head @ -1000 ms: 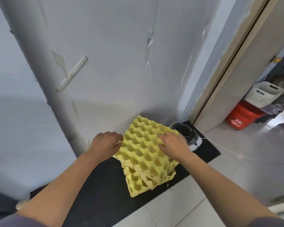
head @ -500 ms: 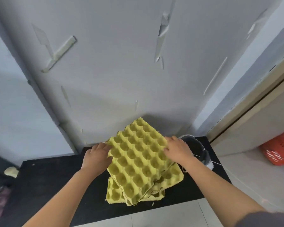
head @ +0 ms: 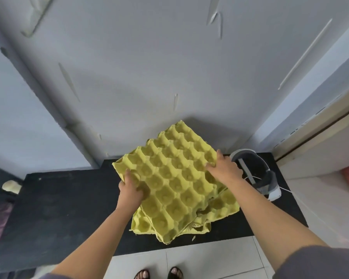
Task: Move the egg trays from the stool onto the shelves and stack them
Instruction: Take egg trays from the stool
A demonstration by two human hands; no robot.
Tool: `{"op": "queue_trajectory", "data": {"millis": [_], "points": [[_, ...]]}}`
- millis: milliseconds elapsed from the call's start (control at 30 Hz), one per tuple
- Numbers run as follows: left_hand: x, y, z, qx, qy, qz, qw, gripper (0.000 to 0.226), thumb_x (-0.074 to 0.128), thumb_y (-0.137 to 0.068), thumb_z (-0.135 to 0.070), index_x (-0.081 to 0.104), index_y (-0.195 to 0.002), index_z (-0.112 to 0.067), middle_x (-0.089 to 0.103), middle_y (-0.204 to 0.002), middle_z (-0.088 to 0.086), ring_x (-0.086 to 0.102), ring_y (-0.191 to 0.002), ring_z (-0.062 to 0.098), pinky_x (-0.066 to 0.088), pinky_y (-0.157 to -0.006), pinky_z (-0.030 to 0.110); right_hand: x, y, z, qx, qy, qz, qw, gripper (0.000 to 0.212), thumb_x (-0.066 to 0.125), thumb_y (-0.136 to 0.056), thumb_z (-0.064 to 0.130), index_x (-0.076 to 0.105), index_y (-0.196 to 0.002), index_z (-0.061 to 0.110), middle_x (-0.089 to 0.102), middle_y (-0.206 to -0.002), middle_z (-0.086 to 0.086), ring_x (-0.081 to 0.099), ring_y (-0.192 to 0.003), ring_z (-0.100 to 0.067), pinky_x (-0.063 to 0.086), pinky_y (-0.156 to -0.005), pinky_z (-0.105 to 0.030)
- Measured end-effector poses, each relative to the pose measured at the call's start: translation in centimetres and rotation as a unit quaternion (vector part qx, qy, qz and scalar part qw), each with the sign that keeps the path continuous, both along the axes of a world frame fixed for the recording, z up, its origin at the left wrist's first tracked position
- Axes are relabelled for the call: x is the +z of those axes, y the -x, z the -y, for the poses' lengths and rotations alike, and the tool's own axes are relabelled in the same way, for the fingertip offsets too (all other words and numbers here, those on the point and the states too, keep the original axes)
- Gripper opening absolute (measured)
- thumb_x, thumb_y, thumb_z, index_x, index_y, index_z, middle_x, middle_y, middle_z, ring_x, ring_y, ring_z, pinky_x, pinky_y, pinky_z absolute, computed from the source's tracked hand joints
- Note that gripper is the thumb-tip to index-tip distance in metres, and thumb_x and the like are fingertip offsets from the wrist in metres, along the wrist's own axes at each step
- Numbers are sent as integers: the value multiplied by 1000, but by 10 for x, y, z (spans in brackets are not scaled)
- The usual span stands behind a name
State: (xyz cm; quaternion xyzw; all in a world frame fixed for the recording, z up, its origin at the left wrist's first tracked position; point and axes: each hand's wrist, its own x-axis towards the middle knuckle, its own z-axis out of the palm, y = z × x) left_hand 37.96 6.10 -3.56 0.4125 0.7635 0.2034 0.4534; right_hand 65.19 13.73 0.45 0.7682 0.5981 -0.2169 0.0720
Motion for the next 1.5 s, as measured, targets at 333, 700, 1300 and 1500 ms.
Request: {"op": "queue_trajectory", "data": {"millis": [333, 700, 1300, 1500], "points": [[28, -3, -54, -82, -130, -48, 987, 73, 51, -88, -10, 13, -148, -25, 30, -148, 9, 45, -118, 36, 39, -80, 36, -1, -11, 35, -126, -61, -37, 989, 64, 57, -79, 60, 37, -120, 15, 58, -112, -4, 59, -101, -31, 49, -83, -45], [7, 1, -46, -46, -31, -105, 993, 6, 52, -81, -6, 52, -87, -6, 56, -104, 19, 52, -65, 22, 35, -46, 27, -6, -16, 25, -116, -70, 54, 989, 23, 44, -95, 14, 52, -117, 12, 55, -115, -10, 55, -106, -33, 47, -76, -42], [22, -2, -58, -89, 27, -208, 974, 7, 48, -84, -10, 46, -89, -7, 51, -80, 8, 47, -66, 23, 34, -51, 29, 17, -18, 16, -67, -123, 108, 984, 13, 48, -92, 8, 58, -101, 12, 61, -92, -5, 55, -79, -25, 40, -61, -31], [32, 0, -61, -89, 31, -161, 982, 25, 48, -89, -23, 42, -105, -5, 53, -94, 12, 56, -85, 33, 42, -68, 34, 24, -26, 10, -56, -114, 24, 992, 17, 46, -96, 12, 53, -111, 7, 63, -104, -13, 61, -94, -33, 42, -66, -35]]}}
